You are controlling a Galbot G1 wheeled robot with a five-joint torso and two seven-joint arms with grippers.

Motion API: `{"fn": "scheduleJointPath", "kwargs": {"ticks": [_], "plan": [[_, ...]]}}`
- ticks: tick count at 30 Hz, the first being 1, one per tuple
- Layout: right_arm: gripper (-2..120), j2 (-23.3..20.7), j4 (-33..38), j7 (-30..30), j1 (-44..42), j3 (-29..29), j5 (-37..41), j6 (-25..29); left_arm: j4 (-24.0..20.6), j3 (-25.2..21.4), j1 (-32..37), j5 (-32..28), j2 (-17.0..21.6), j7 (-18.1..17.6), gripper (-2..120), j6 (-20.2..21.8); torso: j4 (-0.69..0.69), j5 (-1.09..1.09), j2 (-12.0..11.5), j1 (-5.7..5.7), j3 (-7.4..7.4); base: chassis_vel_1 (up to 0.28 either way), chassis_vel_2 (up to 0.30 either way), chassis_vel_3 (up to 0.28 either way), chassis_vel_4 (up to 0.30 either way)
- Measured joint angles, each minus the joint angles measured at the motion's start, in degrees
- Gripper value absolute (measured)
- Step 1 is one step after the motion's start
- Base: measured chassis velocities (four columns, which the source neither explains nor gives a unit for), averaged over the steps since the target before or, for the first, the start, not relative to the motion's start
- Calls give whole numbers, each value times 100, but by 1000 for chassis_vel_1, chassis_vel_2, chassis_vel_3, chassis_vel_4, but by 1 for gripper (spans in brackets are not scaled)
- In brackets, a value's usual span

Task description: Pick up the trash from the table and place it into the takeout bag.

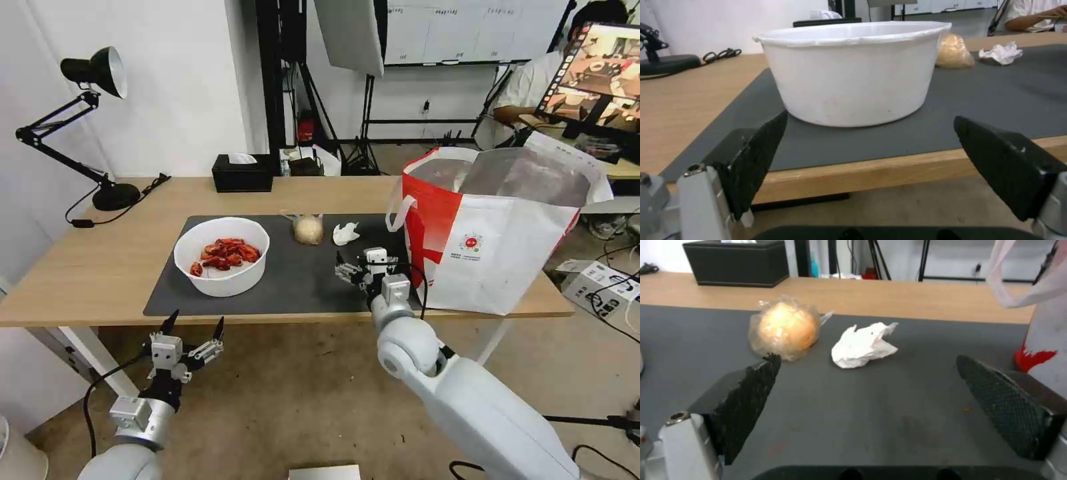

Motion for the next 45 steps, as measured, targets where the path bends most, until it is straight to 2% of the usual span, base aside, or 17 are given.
{"fn": "scheduleJointPath", "kwargs": {"ticks": [29, 35, 45], "plan": [[100, 1117, -1800, 1027, 1713, -420, 888, -678, -45, 64, 13, -257, 34, -119, 100, 126, 1, -1, 0, 0, 0, 0, 0, 0, 0], [100, 1298, -2160, 1061, 1863, -426, 945, -705, -45, 66, 15, -257, 34, -118, 100, 126, 0, 0, 0, 0, 0, 0, 0, 0, 0], [100, 1838, -3209, 1102, 2331, -462, 915, -897, -39, 74, 25, -242, 26, -111, 100, 121, 1, 0, 0, -1, 0, 0, 0, 0, 0]]}}
